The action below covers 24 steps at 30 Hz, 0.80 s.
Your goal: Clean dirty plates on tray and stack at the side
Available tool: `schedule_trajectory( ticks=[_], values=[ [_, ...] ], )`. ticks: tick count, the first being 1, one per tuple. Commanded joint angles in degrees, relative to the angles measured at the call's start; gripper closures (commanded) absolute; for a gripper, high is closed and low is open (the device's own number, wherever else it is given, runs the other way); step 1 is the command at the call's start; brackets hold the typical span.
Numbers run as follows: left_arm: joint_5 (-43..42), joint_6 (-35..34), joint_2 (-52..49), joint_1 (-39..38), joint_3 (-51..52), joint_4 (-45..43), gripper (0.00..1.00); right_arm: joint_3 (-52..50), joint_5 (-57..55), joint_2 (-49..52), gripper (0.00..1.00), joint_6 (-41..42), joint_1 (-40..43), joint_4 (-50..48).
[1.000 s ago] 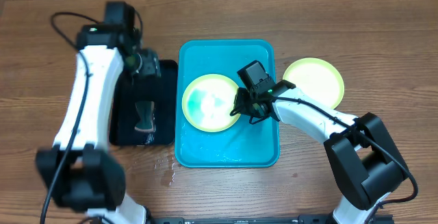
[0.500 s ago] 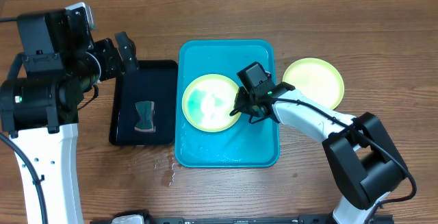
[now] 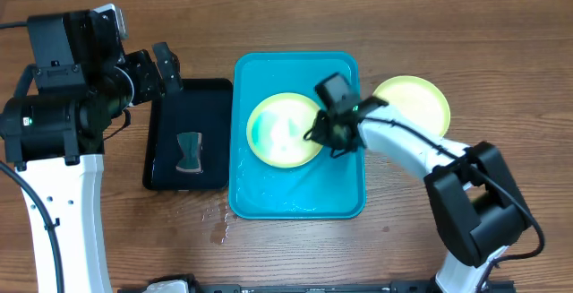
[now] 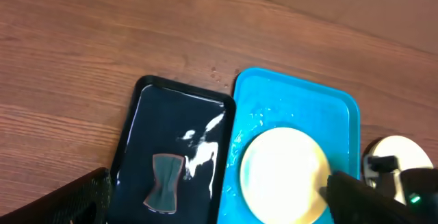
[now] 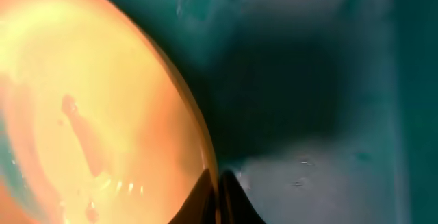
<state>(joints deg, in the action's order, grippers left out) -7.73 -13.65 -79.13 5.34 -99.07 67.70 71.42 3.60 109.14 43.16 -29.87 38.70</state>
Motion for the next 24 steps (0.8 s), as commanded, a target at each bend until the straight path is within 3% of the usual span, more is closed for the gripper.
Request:
schedule_trajectory(
  ticks=[1,6,19,24],
  values=[
    [-0.7,-0.7,-0.3,0.1,-0.7,-0.2,0.0,10.3,-0.3,-1.6,0.96,-1.6,2.2,5.0],
    [-0.7,-0.7,-0.3,0.1,-0.7,-0.2,0.0,19.6,-0.3,-1.6,0.96,-1.6,0.9,9.4],
    [-0.7,-0.7,-0.3,0.1,-0.7,-0.2,0.0,20.0,-12.7,5.2,0.96,2.0,-14.6,-6.7],
    [-0.7,-0.7,-0.3,0.1,-0.7,-0.2,0.0,20.0,-24.8,9.4,0.96,-4.3,-20.9,-10.8]
  ],
)
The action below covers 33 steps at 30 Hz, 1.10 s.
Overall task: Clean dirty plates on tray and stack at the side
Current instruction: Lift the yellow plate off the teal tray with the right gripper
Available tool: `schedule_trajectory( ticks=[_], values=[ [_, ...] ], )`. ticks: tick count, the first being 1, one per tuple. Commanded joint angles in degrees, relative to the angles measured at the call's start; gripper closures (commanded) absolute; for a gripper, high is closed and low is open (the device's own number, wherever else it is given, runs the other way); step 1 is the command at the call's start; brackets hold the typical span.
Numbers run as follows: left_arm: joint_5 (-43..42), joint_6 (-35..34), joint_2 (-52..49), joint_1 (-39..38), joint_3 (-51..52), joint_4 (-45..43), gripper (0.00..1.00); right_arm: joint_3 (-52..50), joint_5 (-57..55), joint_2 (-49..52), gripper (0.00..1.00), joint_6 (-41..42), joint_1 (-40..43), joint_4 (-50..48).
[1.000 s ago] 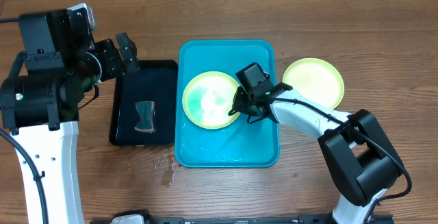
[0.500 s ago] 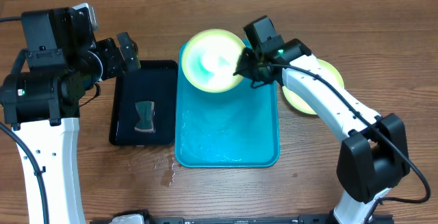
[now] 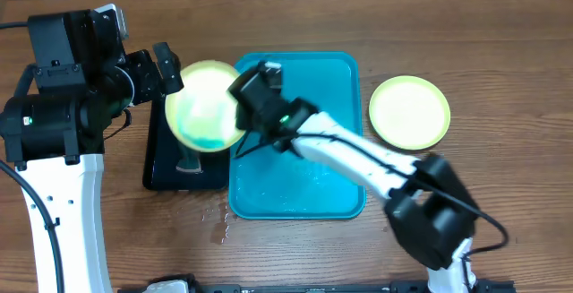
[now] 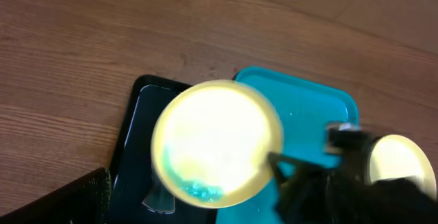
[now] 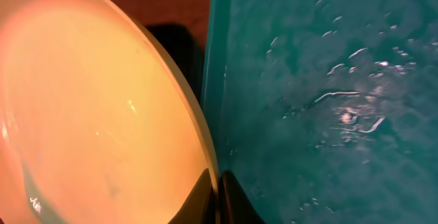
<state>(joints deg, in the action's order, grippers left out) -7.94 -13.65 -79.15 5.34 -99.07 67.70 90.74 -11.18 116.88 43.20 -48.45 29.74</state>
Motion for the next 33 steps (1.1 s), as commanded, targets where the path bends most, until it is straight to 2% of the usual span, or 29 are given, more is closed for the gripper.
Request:
schedule_trajectory(
  ticks=[1,11,16,26,33],
  values=[
    [-0.5,-0.7,-0.2,0.1,-0.7,-0.2,0.0,0.7,-12.9,1.7,0.96,-6.4,-3.0,-2.7],
    [-0.5,-0.7,-0.2,0.1,-0.7,-0.2,0.0,8.3,-25.7,-2.6,0.96,-21.4,-4.4,-4.9],
    [-0.5,-0.7,-0.2,0.1,-0.7,-0.2,0.0,11.6,-25.8,-5.2,0.96,-30.4,-4.4,-7.5],
    [-0.5,-0.7,-0.2,0.1,-0.7,-0.2,0.0,11.6,-25.8,-7.2,0.96,-48.2,-4.7,-15.8],
    [-0.5,-0.7,-0.2,0.1,-0.7,-0.2,0.0,11.6,-26.1,-7.2,0.96,-56.0,-6.3,-20.5]
  ],
)
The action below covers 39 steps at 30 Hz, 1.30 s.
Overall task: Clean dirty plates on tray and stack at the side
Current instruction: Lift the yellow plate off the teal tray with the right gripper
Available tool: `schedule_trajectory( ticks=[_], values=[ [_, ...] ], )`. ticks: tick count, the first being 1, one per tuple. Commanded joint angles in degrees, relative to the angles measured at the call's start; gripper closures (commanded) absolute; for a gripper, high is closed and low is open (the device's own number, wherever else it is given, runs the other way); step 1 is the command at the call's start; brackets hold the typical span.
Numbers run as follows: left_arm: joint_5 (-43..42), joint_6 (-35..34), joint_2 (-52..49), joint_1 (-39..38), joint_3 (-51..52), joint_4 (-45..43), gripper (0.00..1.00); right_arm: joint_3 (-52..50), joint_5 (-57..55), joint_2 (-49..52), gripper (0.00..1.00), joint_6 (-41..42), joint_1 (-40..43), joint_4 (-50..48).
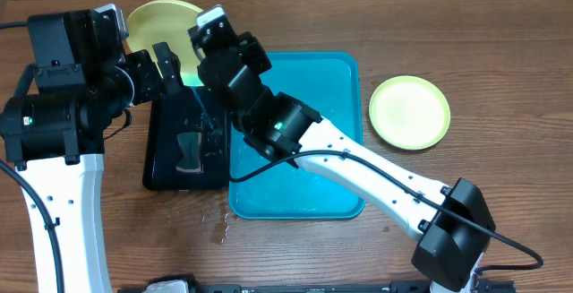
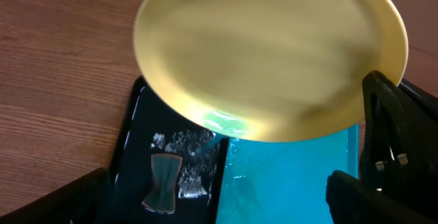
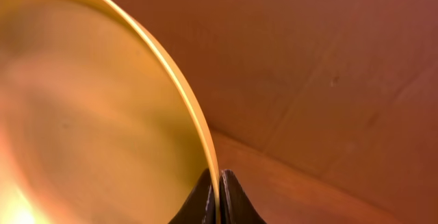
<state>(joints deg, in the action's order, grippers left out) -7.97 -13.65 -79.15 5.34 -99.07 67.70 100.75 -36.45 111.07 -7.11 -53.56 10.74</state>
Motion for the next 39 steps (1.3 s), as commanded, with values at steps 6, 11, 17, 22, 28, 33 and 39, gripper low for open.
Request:
schedule_trajectory(
  ticks=[6,11,17,22,28,33,39],
  values=[
    [-0.5,-0.7,-0.2,0.1,-0.7,-0.2,0.0,1.6,-1.0,-1.4,0.96,-12.9,-2.3,-4.5],
    [-0.5,-0.7,-0.2,0.1,-0.7,-0.2,0.0,1.6,-1.3,-1.4,0.96,-17.5,-3.0,-7.8],
    [-0.5,-0.7,-0.2,0.1,-0.7,-0.2,0.0,1.6,-2.1,-1.4,0.96,-18.9,-3.4,-10.4],
    [-0.5,-0.7,-0.2,0.1,-0.7,-0.2,0.0,1.6,-2.7,-1.4,0.96,-18.9,-3.5,-11.0],
    [-0.5,-0.7,-0.2,0.1,-0.7,-0.2,0.0,1.6,-6.9,-1.4,0.96,-19.8,-3.7,-15.9],
    [-0.5,-0.7,-0.2,0.1,-0.7,-0.2,0.0,1.6,-6.9,-1.4,0.96,-19.8,-4.1,-15.8],
    [-0.5,-0.7,-0.2,0.1,-0.7,-0.2,0.0,1.6,-8.6,-1.4,0.96,-19.7,-4.1,-15.8]
  ],
)
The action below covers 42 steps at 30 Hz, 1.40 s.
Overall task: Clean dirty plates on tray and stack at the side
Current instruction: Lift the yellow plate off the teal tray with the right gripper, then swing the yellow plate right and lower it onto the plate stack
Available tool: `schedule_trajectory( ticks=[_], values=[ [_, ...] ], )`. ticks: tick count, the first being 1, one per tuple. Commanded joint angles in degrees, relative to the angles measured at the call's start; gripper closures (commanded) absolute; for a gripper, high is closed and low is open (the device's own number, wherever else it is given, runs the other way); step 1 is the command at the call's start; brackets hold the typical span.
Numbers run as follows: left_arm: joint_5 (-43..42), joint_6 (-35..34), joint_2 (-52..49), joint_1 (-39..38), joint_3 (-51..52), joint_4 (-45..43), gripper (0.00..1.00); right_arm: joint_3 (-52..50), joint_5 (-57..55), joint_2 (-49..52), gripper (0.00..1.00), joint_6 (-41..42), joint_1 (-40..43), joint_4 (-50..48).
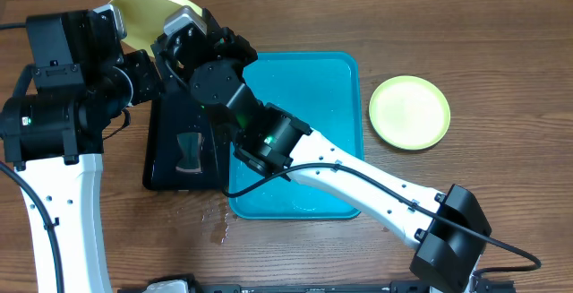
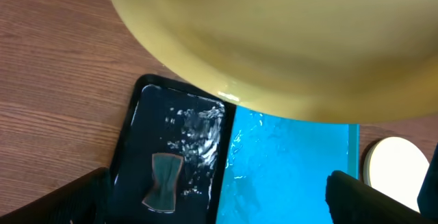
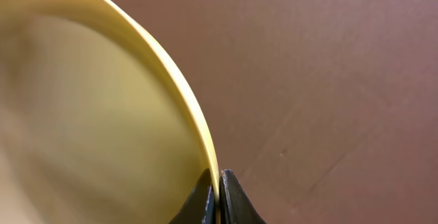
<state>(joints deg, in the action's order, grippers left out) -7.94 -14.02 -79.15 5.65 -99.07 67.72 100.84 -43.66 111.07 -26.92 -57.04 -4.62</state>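
My right gripper [image 3: 219, 183] is shut on the rim of a yellow-green plate [image 1: 143, 11], holding it tilted in the air above the far end of the black tray [image 1: 208, 172]. The same plate [image 2: 274, 53] fills the top of the left wrist view, with a wet spot on its lower rim. A grey sponge [image 2: 163, 179] lies in the black tray [image 2: 137, 125], with water spatter beside it. The blue tray [image 1: 313, 141] is wet and holds no plate. A second yellow-green plate [image 1: 409, 112] rests on the table to its right. My left gripper [image 2: 219, 207] hangs open at the black tray's far left corner.
The right arm [image 1: 340, 168] stretches diagonally over the blue tray from the front right. The left arm's white column [image 1: 67, 212] stands along the left edge. Water drops [image 1: 219, 226] lie on the wood in front of the trays.
The held plate has moved a little further left and back, and looms larger and nearer in the left wrist view. Water spatter in the black tray now lies toward its far end.
The plate lay in the blue tray with my right gripper shut on its rim. Then it hung over the black tray with blue liquid pooled at its low edge. Later it was tilted at the tray's far end, and now it is further back-left.
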Motion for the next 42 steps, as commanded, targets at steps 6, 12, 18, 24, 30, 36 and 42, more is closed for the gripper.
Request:
schedule_trajectory(
  ticks=[6,12,18,24,30,36,42],
  values=[
    [-0.5,-0.4,-0.2,-0.2,-0.7,-0.2,0.0,1.5,-1.3,-1.4,0.96,8.1,-0.5,2.4],
    [-0.5,-0.4,-0.2,-0.2,-0.7,-0.2,0.0,1.5,-1.2,-1.3,0.96,26.8,1.3,14.1],
    [-0.5,-0.4,-0.2,-0.2,-0.7,-0.2,0.0,1.5,4.8,-1.3,0.96,56.9,3.2,35.7],
    [-0.5,-0.4,-0.2,-0.2,-0.7,-0.2,0.0,1.5,10.2,-1.4,0.96,70.6,6.0,46.9],
    [-0.5,-0.4,-0.2,-0.2,-0.7,-0.2,0.0,1.5,18.0,-2.0,0.96,71.4,12.0,52.6],
    [-0.5,-0.4,-0.2,-0.2,-0.7,-0.2,0.0,1.5,29.1,-4.0,0.96,76.7,23.3,62.1],
    [-0.5,-0.4,-0.2,-0.2,-0.7,-0.2,0.0,1.5,31.8,-4.1,0.96,76.7,36.5,71.7]
  ],
)
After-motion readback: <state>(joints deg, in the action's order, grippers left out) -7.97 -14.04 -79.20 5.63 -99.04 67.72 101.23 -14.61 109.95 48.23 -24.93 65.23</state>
